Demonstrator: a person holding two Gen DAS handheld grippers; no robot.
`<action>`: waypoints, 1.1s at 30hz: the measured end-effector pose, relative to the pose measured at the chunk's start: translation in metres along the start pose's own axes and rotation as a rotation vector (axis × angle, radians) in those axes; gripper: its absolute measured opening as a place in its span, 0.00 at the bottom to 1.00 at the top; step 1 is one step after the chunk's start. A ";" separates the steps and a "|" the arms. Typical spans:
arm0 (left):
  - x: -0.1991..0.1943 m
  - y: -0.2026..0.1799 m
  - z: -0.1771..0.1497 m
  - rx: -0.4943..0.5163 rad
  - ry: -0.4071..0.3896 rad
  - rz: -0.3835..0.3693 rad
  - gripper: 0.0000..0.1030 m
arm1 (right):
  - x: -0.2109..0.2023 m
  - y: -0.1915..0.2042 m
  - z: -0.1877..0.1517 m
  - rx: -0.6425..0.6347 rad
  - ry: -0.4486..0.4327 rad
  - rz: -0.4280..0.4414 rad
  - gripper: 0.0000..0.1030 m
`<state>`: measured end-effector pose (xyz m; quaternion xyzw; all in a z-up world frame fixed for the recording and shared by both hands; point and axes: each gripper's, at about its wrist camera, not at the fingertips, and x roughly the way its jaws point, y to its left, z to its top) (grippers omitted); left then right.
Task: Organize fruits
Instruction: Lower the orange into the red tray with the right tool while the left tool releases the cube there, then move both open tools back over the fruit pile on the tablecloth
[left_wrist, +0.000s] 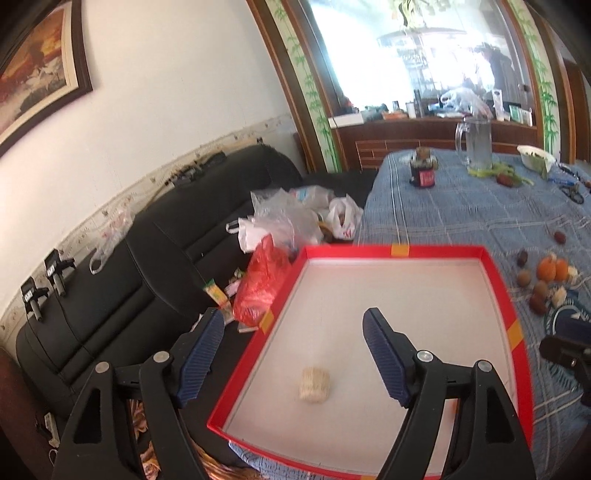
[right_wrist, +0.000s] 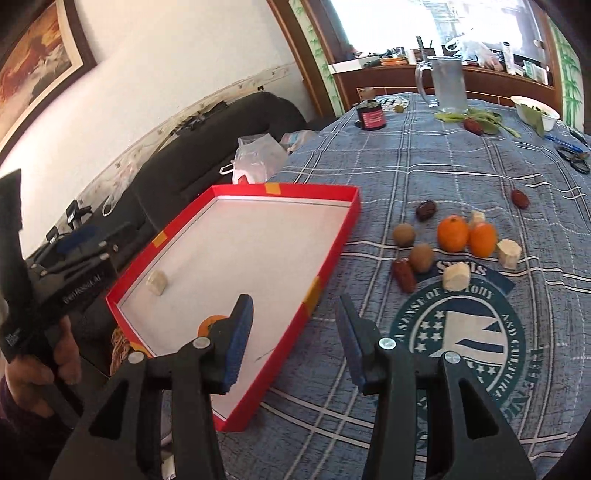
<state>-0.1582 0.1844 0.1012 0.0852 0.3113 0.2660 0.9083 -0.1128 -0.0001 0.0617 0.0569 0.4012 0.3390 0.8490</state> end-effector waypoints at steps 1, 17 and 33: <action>-0.002 -0.003 0.003 0.003 -0.008 0.003 0.76 | -0.002 -0.002 0.001 0.004 -0.006 -0.002 0.47; -0.024 -0.106 0.039 0.115 -0.048 -0.240 0.76 | -0.073 -0.080 0.006 0.159 -0.149 -0.108 0.47; -0.033 -0.187 0.039 0.232 -0.021 -0.344 0.76 | -0.098 -0.141 -0.002 0.270 -0.167 -0.161 0.47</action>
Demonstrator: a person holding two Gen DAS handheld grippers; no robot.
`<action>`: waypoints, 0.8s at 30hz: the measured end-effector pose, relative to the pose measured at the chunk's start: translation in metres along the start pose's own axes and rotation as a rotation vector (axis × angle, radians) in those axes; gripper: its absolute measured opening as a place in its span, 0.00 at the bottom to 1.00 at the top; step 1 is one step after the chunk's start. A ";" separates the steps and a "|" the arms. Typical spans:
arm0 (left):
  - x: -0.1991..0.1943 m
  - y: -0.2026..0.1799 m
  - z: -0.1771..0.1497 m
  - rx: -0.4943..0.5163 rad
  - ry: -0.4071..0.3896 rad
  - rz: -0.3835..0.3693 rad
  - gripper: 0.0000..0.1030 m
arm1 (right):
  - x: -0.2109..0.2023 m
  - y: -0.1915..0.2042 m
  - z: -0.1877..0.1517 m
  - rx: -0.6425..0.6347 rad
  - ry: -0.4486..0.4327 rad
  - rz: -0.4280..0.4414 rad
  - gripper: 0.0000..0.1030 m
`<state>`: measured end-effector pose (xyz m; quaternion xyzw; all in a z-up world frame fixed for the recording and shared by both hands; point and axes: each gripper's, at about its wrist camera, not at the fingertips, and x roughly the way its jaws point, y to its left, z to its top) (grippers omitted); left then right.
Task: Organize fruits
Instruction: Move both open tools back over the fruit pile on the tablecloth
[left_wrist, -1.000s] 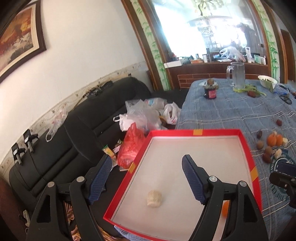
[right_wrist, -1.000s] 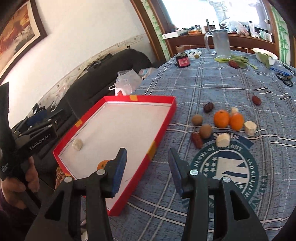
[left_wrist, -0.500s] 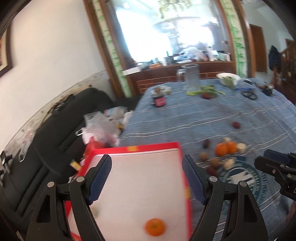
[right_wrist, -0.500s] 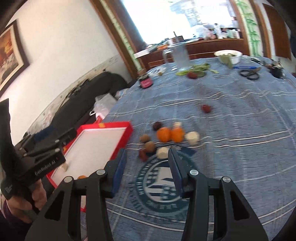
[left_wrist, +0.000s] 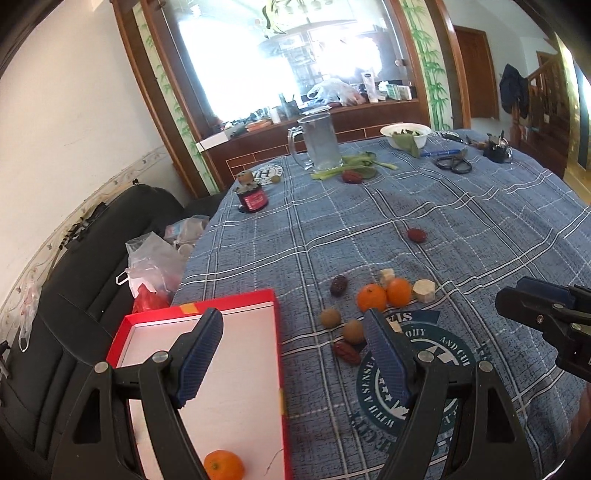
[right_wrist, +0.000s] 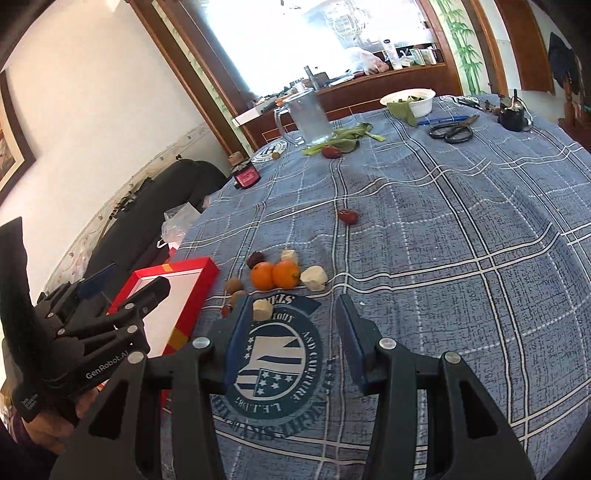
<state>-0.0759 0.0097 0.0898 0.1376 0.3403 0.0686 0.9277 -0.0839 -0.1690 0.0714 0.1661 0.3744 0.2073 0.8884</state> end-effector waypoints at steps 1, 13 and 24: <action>0.001 -0.001 0.001 0.001 0.002 -0.001 0.76 | 0.000 -0.001 0.000 0.002 0.001 0.000 0.47; 0.016 -0.011 0.007 0.009 0.022 -0.010 0.76 | 0.011 -0.014 0.008 0.024 0.024 -0.006 0.47; 0.042 0.025 -0.004 -0.043 0.101 -0.003 0.76 | 0.060 -0.005 0.016 -0.070 0.173 -0.072 0.47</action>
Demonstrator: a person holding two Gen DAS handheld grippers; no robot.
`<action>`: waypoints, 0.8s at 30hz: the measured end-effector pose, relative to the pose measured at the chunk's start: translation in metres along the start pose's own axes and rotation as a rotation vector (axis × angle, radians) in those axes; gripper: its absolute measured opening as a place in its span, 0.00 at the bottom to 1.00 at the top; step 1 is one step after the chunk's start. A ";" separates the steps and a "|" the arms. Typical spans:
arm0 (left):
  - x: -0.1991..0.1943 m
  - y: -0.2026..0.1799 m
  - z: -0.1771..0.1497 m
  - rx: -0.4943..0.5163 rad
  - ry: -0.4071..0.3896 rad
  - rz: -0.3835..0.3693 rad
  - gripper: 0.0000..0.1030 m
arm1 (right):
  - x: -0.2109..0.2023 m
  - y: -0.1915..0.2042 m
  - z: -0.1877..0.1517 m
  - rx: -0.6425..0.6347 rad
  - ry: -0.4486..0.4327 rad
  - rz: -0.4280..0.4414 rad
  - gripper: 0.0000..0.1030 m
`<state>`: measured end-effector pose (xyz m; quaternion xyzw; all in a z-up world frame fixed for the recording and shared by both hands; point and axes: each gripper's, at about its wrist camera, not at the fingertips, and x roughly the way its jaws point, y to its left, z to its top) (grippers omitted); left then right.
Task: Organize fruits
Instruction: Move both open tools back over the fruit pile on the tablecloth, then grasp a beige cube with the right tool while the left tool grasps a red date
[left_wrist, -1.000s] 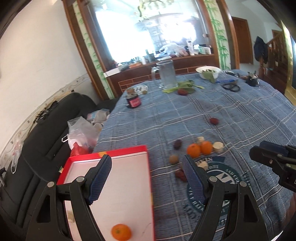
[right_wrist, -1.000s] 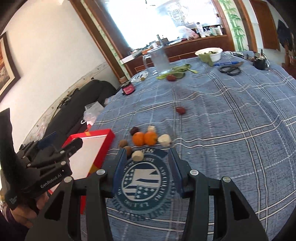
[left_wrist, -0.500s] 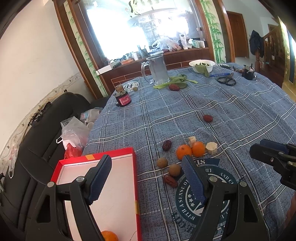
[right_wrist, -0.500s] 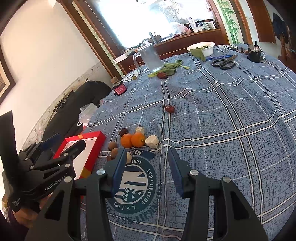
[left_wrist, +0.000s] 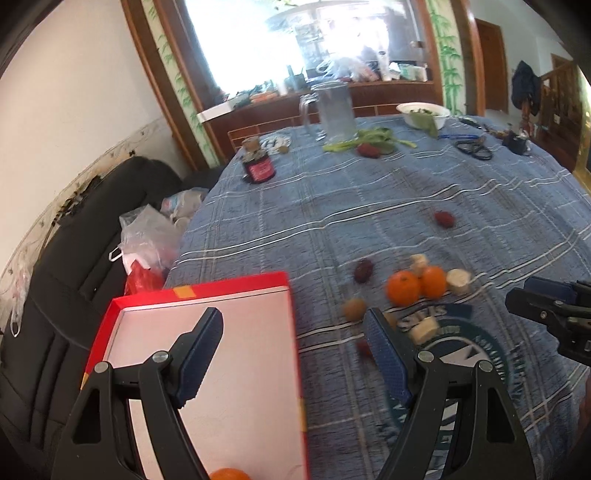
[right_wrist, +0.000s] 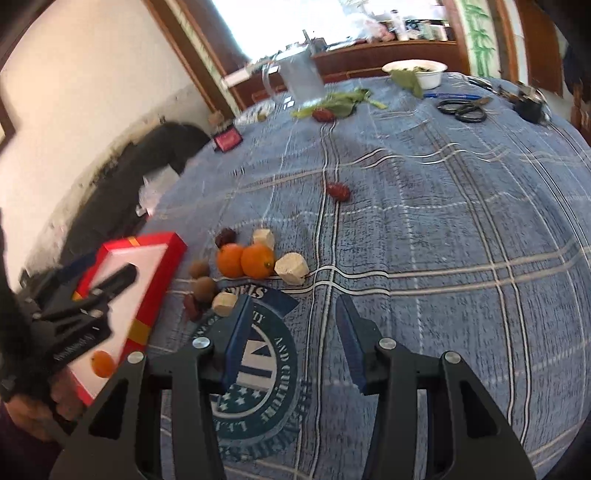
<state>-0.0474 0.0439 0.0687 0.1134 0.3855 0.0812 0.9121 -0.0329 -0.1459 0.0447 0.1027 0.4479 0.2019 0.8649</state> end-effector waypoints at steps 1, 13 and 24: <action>0.002 0.003 -0.001 -0.001 0.003 0.007 0.76 | 0.006 0.002 0.002 -0.012 0.015 -0.006 0.47; 0.019 0.005 -0.006 0.008 0.073 -0.056 0.76 | 0.065 0.022 0.028 -0.132 0.090 -0.048 0.47; 0.021 -0.005 -0.011 0.046 0.134 -0.115 0.76 | 0.062 0.014 0.024 -0.181 0.096 0.020 0.47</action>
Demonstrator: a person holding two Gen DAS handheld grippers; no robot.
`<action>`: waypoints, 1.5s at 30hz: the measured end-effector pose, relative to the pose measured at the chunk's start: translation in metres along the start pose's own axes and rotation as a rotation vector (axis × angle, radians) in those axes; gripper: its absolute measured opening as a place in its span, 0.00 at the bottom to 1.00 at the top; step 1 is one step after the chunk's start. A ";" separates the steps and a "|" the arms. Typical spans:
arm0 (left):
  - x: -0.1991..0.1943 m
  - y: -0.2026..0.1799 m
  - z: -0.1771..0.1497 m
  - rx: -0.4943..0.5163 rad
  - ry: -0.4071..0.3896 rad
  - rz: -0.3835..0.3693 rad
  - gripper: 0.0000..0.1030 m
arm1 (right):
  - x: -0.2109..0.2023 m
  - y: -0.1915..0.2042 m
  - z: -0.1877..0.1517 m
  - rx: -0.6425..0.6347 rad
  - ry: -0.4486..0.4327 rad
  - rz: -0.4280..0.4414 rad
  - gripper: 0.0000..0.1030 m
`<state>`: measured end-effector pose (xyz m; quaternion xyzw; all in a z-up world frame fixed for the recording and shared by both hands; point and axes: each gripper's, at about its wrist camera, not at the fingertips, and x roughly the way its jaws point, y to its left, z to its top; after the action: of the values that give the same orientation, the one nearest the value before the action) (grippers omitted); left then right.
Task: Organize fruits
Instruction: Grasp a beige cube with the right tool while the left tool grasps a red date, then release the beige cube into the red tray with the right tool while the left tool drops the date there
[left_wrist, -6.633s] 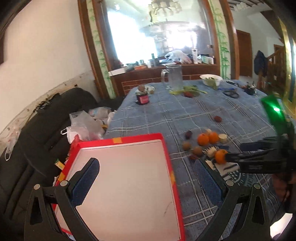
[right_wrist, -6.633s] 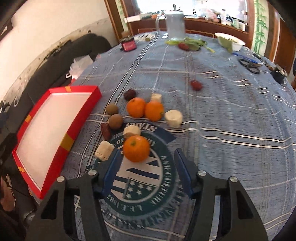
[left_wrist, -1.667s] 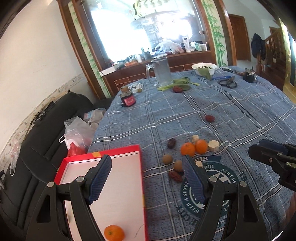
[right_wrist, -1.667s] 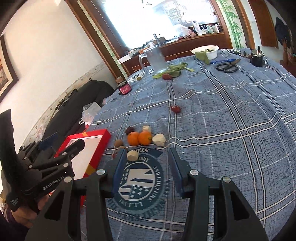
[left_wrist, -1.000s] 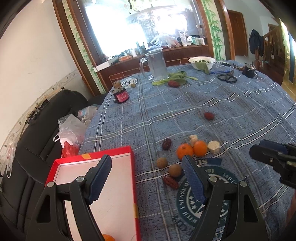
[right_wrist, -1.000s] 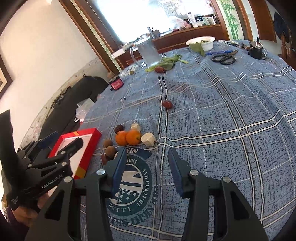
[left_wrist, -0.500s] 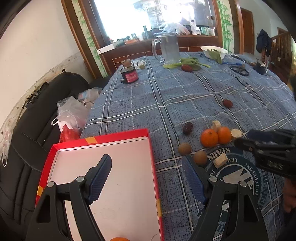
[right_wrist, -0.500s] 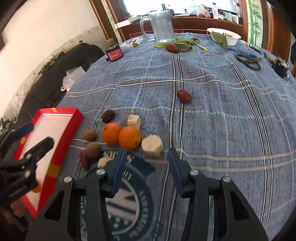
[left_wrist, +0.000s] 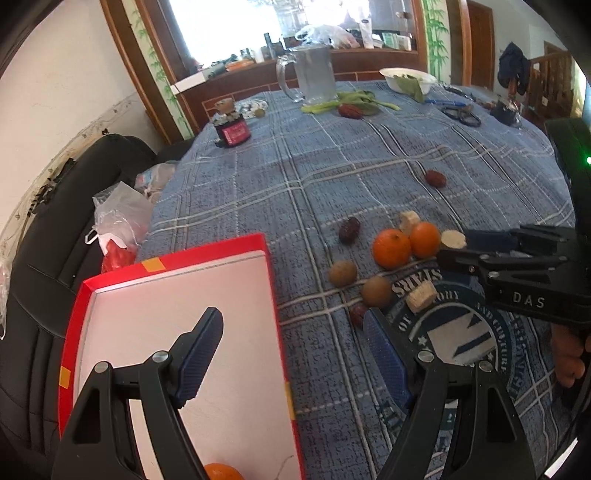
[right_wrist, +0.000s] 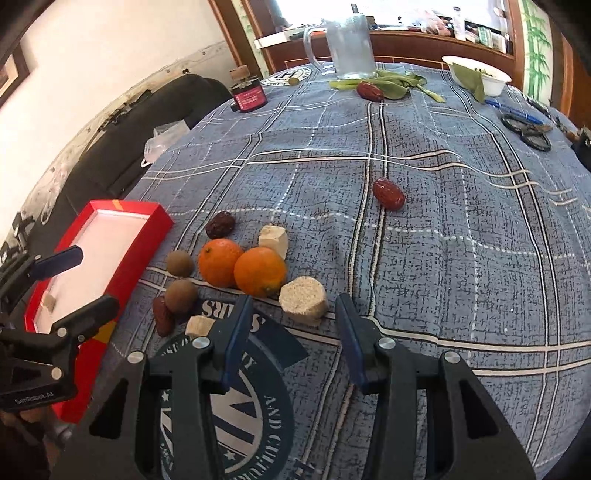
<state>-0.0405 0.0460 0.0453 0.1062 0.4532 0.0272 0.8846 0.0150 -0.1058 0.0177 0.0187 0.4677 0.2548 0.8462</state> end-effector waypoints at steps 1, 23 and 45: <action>0.001 -0.001 0.000 0.003 0.008 -0.012 0.76 | 0.000 0.002 0.000 -0.012 0.003 -0.010 0.47; 0.040 -0.033 0.006 0.053 0.110 -0.119 0.54 | 0.007 0.012 0.000 -0.126 -0.043 -0.165 0.27; -0.036 0.017 -0.012 -0.028 -0.061 -0.126 0.15 | -0.031 0.033 -0.001 0.011 -0.147 -0.051 0.27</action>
<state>-0.0705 0.0596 0.0705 0.0658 0.4312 -0.0255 0.8995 -0.0128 -0.0911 0.0506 0.0302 0.4059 0.2286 0.8843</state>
